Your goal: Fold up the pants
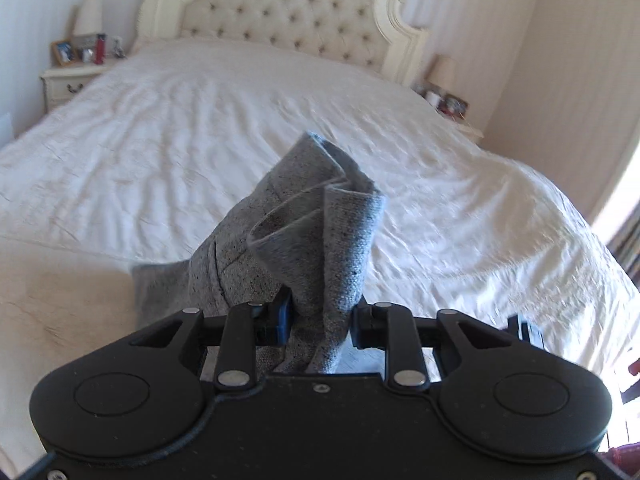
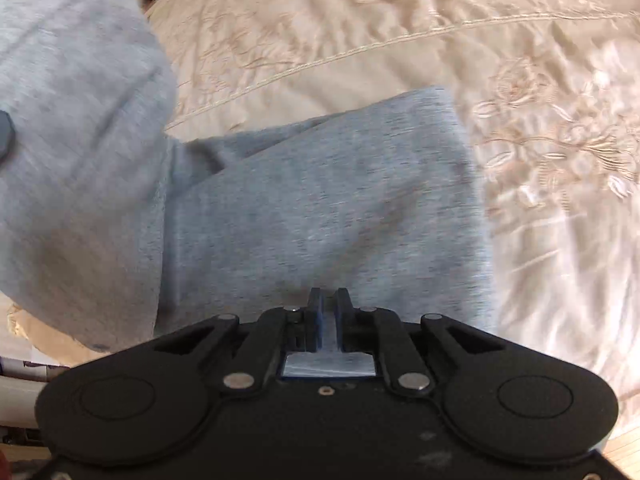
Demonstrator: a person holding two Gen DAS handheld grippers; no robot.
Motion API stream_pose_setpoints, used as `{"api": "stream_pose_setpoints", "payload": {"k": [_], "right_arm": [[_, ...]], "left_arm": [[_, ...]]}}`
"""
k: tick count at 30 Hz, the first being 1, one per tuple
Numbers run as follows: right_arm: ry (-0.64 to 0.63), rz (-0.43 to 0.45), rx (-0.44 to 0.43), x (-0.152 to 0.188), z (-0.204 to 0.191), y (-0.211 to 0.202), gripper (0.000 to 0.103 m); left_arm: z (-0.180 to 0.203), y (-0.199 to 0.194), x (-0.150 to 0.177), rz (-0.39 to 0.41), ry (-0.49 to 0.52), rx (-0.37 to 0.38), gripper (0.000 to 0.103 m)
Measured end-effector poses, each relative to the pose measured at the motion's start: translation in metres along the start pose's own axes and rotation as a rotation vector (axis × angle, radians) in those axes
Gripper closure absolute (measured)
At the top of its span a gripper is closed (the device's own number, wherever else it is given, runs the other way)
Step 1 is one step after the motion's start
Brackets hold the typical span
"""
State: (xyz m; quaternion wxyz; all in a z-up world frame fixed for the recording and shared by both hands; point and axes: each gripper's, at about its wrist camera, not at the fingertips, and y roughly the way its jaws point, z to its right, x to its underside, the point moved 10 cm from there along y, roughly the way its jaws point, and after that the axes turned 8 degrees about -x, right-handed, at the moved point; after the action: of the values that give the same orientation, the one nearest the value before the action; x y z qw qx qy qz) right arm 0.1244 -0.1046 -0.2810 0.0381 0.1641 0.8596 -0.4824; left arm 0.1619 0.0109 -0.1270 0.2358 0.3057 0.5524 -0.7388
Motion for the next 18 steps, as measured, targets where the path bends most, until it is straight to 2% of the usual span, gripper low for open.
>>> {"api": "stream_pose_setpoints", "payload": {"k": [3, 4, 9, 11, 14, 17, 18], "right_arm": [[0.030, 0.000, 0.027, -0.006, 0.028, -0.009, 0.094], [0.028, 0.001, 0.030, -0.008, 0.034, -0.012, 0.096], [-0.031, -0.034, 0.039, -0.002, 0.050, -0.027, 0.095], [-0.029, -0.035, 0.032, -0.003, 0.050, -0.031, 0.095], [-0.021, -0.034, 0.020, -0.006, 0.059, -0.039, 0.094], [-0.016, -0.029, 0.021, -0.011, 0.056, -0.036, 0.093], [-0.009, -0.027, 0.023, -0.012, 0.058, -0.037, 0.092]], "left_arm": [[0.040, 0.048, 0.037, -0.170, 0.064, 0.049, 0.065], [0.047, 0.055, 0.046, -0.204, 0.081, 0.063, 0.067], [0.048, 0.035, 0.046, -0.161, 0.064, 0.069, 0.068], [0.030, 0.032, 0.040, -0.143, 0.032, 0.030, 0.067], [-0.002, 0.037, 0.042, -0.161, -0.028, -0.081, 0.064], [-0.040, 0.056, 0.062, -0.236, -0.081, -0.194, 0.065], [-0.051, 0.063, 0.076, -0.298, -0.078, -0.209, 0.065]]}}
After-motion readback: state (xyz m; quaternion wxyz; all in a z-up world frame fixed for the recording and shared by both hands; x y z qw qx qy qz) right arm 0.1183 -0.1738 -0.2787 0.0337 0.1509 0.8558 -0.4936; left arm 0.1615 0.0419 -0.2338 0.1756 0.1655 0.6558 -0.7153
